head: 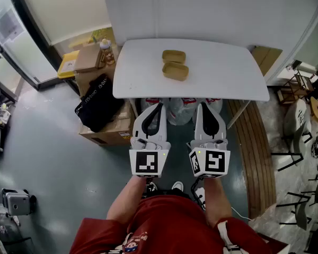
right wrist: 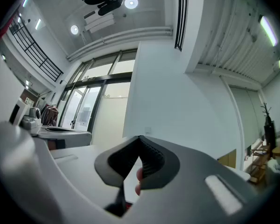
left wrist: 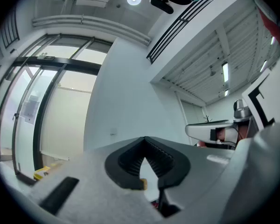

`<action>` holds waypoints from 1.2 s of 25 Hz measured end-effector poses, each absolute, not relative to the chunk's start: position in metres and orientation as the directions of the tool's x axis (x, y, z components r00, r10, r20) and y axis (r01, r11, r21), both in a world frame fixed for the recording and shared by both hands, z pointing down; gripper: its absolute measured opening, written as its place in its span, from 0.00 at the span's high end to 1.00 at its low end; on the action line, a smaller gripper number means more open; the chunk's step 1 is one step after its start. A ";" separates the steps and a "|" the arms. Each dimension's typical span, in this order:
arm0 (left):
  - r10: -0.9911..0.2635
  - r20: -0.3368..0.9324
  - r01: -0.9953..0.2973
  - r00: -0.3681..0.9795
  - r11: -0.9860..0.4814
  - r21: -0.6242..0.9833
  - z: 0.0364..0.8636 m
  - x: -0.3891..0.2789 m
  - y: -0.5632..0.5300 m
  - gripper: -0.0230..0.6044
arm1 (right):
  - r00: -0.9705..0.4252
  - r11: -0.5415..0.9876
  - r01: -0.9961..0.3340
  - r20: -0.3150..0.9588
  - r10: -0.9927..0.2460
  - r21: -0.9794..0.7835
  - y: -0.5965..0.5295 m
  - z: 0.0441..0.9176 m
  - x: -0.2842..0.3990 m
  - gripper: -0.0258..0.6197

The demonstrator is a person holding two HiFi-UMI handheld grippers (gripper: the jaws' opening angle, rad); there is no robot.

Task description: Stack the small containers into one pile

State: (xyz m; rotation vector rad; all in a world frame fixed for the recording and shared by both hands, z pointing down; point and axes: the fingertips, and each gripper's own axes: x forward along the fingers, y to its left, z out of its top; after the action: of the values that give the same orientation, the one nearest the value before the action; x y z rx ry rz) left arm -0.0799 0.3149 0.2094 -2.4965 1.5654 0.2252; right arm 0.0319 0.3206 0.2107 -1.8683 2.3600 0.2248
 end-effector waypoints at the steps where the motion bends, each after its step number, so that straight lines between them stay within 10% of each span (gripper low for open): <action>1: -0.873 -0.223 -0.901 0.433 -0.427 -0.078 0.209 -0.077 0.314 0.96 | -0.229 0.225 -0.973 -0.189 -0.955 0.040 0.320 0.210 0.034 0.96; 30: -0.904 -0.174 -0.920 0.391 -0.392 -0.031 0.226 0.005 0.296 0.96 | -0.276 0.281 -0.960 -0.259 -0.926 0.017 0.307 0.213 0.124 0.96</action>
State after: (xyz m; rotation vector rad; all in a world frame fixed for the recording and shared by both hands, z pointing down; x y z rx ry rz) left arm 0.0051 0.2955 0.2265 -2.5160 1.6581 0.1952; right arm 0.1242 0.3073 0.2131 -1.7547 2.3477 0.2513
